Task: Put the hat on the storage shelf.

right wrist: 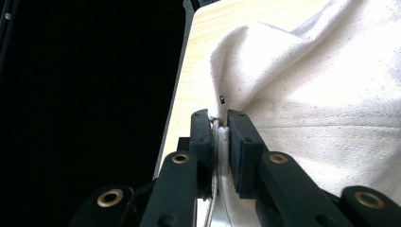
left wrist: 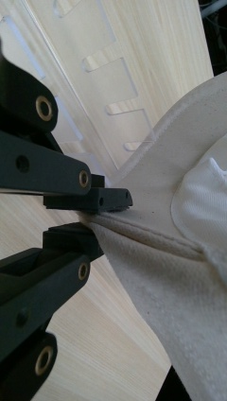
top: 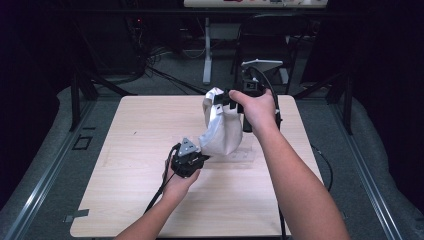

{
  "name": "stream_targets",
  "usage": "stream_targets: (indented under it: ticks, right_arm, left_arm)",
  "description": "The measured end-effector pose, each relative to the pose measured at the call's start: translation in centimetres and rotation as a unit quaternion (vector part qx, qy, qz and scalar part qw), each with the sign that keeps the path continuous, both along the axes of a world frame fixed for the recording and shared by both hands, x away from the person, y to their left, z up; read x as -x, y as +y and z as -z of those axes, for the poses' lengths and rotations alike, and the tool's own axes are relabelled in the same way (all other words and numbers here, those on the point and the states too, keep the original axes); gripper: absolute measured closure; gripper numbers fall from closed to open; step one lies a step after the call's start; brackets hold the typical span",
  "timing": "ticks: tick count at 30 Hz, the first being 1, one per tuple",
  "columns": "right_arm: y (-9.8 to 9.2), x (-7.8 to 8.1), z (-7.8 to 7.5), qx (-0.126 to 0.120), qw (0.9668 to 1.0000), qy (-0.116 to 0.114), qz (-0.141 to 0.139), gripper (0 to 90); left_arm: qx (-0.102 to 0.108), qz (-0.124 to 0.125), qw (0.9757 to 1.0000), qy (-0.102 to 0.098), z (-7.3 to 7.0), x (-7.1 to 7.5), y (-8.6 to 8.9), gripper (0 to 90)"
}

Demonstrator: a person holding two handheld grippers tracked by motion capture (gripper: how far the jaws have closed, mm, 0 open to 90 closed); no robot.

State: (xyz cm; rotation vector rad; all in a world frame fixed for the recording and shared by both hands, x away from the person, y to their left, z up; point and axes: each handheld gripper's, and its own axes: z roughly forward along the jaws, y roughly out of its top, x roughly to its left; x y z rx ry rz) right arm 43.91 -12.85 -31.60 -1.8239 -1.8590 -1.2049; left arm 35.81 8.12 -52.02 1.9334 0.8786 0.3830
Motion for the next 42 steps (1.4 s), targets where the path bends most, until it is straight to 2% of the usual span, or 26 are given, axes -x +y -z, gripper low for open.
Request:
stream_targets:
  ticks: [7,11,13,14,15,20,23,25,27,30,32,34,35,38,40,42]
  right_arm:
    - [0.0,-0.1,0.8,0.0,1.0,0.004,0.0,81.5]
    - [0.2,-0.3,1.5,0.011,0.9999,0.009,0.0,81.5]
    - [0.3,-0.4,2.1,0.02,0.9997,0.014,-0.002,81.4]
    - [0.2,-0.4,2.3,0.015,0.9997,0.017,-0.003,81.5]
    - [0.2,-0.5,2.4,0.011,0.9998,0.019,-0.002,81.5]
    - [-0.1,-0.5,2.5,0.01,0.9998,0.014,0.003,81.4]
    - [-0.2,-0.4,2.5,0.013,0.9998,0.013,0.003,81.3]
    - [-0.2,-0.4,2.6,0.013,0.9998,0.011,0.002,81.3]
    - [-0.3,-0.3,2.6,0.01,0.9999,0.012,0.003,81.2]
    - [-0.5,-0.3,2.8,0.008,0.9999,0.012,0.004,81.1]
    - [-0.6,-0.2,2.8,0.01,0.9999,0.012,0.003,81.0]
    - [-0.6,-0.3,2.8,0.011,0.9999,0.011,0.003,81.0]
    - [-0.6,-0.3,2.8,0.011,0.9999,0.011,0.004,81.0]
    - [-0.6,-0.3,2.8,0.014,0.9998,0.012,0.005,80.9]
    - [-0.5,-0.3,2.7,0.017,0.9998,0.014,0.006,80.8]
    - [-0.4,-0.2,2.7,0.019,0.9997,0.011,0.005,80.8]
  left_arm:
    - [0.002,-0.006,0.9999,0.01,0.6,-0.1,0.2,83.8]
    - [-0.021,-0.007,0.9995,0.023,1.4,-0.1,-0.1,84.2]
    - [-0.016,-0.01,0.9995,0.024,1.8,0.0,-0.1,84.1]
    - [-0.016,-0.011,0.9995,0.024,1.8,0.0,0.0,83.6]
    - [-0.014,-0.011,0.9995,0.026,1.8,0.0,0.0,82.6]
    - [-0.008,-0.019,0.9992,0.034,1.5,0.5,0.4,64.7]
    - [-0.002,-0.012,0.9994,0.033,1.1,1.3,1.1,60.9]
    - [-0.002,-0.008,0.9995,0.031,0.7,2.2,1.9,59.0]
    - [-0.016,-0.008,0.9994,0.029,0.3,3.2,3.0,57.7]
    - [-0.041,-0.024,0.998,0.041,0.2,4.3,4.9,56.5]
    - [-0.043,-0.042,0.9972,0.044,0.4,5.1,6.9,56.4]
    - [-0.044,-0.049,0.9969,0.043,0.7,5.7,8.4,56.4]
    - [-0.044,-0.053,0.997,0.034,1.0,6.0,9.3,56.2]
    - [-0.037,-0.057,0.9972,0.031,1.6,6.0,10.9,56.2]
    - [-0.044,-0.061,0.9967,0.029,1.8,5.6,11.5,56.2]
    - [-0.035,-0.074,0.996,0.036,2.2,5.2,12.1,56.2]
